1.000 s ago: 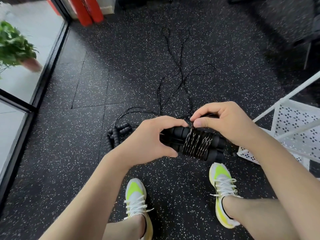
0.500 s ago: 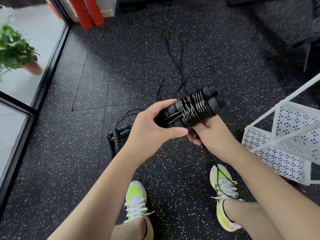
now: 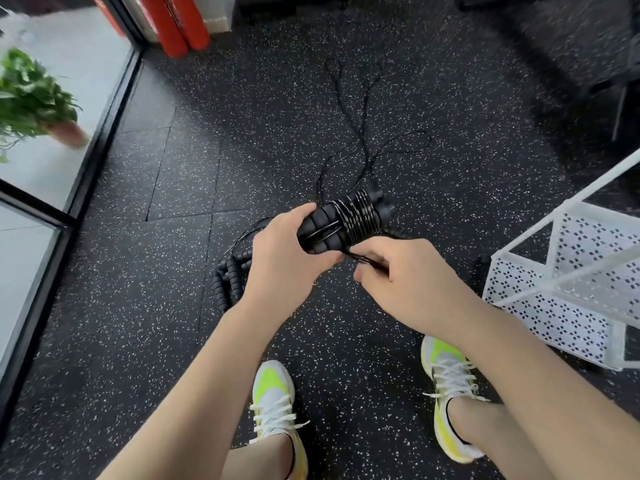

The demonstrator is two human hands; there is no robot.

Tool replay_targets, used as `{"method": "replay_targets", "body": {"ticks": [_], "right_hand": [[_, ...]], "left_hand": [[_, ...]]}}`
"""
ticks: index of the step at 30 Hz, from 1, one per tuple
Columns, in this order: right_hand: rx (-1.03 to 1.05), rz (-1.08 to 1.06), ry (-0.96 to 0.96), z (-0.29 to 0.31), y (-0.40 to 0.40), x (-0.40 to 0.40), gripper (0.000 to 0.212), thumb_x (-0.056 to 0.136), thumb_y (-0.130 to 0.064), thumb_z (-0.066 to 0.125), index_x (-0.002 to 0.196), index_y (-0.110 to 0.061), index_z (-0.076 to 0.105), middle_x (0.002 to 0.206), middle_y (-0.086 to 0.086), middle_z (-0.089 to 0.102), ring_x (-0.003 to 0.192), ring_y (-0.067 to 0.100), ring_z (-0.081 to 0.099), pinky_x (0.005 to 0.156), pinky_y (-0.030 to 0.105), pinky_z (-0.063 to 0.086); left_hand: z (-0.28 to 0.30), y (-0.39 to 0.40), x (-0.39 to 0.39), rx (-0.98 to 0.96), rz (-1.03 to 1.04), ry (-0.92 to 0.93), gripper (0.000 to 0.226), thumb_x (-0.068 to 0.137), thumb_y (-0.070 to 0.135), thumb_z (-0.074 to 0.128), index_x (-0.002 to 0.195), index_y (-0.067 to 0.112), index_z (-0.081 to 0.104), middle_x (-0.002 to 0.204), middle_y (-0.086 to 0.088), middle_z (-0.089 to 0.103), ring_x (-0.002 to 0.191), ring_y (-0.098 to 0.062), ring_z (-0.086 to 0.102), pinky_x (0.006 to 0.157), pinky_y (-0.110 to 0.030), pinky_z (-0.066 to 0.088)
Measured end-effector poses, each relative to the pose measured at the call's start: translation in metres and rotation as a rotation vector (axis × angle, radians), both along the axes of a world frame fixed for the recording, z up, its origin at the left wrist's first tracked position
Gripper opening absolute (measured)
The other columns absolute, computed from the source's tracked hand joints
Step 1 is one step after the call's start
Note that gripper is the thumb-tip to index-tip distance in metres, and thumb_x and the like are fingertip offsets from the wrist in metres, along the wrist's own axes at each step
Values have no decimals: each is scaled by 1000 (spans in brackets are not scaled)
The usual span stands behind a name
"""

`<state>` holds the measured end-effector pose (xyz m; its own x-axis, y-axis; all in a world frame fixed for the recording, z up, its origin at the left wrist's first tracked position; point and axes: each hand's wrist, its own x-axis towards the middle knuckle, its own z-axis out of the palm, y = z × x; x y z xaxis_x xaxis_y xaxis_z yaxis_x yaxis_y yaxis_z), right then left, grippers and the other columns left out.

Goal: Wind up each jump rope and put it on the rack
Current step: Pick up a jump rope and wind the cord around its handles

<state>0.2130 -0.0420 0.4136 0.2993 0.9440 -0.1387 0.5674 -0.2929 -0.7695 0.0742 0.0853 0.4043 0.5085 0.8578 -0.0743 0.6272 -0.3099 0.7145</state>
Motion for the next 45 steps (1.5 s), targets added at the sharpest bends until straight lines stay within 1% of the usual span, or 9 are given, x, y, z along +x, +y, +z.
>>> {"method": "replay_targets", "body": {"ticks": [8, 12, 18, 25, 33, 36, 39, 41, 45], "right_hand": [[31, 49, -402, 13, -2, 17, 14, 93, -41, 68, 106, -39, 66, 97, -18, 72, 92, 9, 63, 74, 29, 44], [94, 69, -345, 7, -2, 33, 11, 84, -43, 75, 93, -40, 70, 79, -21, 56, 90, 11, 46, 81, 33, 37], [207, 149, -326, 3, 1, 44, 13, 80, -44, 77, 90, -35, 76, 81, -23, 66, 97, 11, 51, 99, 32, 27], [192, 153, -241, -1, 1, 46, 10, 80, -40, 79, 88, -35, 76, 86, -20, 70, 106, 5, 47, 108, 31, 22], [39, 80, 182, 12, -1, 48, 9, 82, -28, 80, 88, -34, 78, 85, -11, 74, 84, 13, 69, 83, 35, 53], [84, 43, 393, 18, 2, 47, 7, 87, -17, 74, 92, -20, 78, 81, -5, 76, 73, 6, 69, 72, 20, 52], [154, -24, 606, 16, 1, 43, 7, 83, -20, 74, 88, -23, 77, 81, -11, 75, 74, -2, 67, 72, 18, 53], [107, -100, 589, 9, -5, 39, 21, 77, -16, 74, 90, -32, 72, 78, -15, 69, 69, -14, 63, 81, 19, 54], [44, -223, 374, 6, 5, 22, 29, 102, 4, 45, 80, -15, 51, 63, -9, 48, 56, -3, 48, 55, 3, 39]], "left_hand": [[-5, -1, -5, 88, -284, 96, 70, 70, 23, 92, 133, 33, 63, 123, 17, 61, 107, 0, 52, 94, -13, 36], [-4, -3, -6, 61, -408, 98, 72, 66, 16, 92, 129, 37, 63, 118, 23, 60, 106, 3, 52, 92, -2, 32], [3, -3, -9, 10, -489, 75, 71, 64, 14, 90, 125, 39, 65, 117, 23, 63, 111, 1, 56, 101, -21, 43], [12, -4, -13, -123, -532, 116, 75, 64, 16, 92, 127, 46, 64, 117, 24, 64, 110, 7, 56, 97, -13, 42], [25, -3, -18, -321, -583, 27, 74, 63, 9, 94, 124, 41, 67, 120, 23, 67, 114, 1, 62, 102, -24, 47], [31, -2, -19, -455, -554, -133, 75, 62, -1, 93, 122, 37, 70, 122, 10, 71, 116, -16, 67, 106, -46, 51], [31, -1, -16, -571, -488, -313, 76, 60, -11, 90, 122, 29, 71, 123, -1, 72, 116, -24, 68, 102, -47, 54], [26, -2, -12, -630, -430, -424, 76, 59, -12, 87, 125, 22, 70, 126, -6, 71, 120, -26, 66, 103, -45, 53], [20, -9, -1, -681, -306, -591, 77, 62, -11, 85, 132, 8, 62, 131, -11, 69, 122, -29, 65, 105, -44, 52]]}}
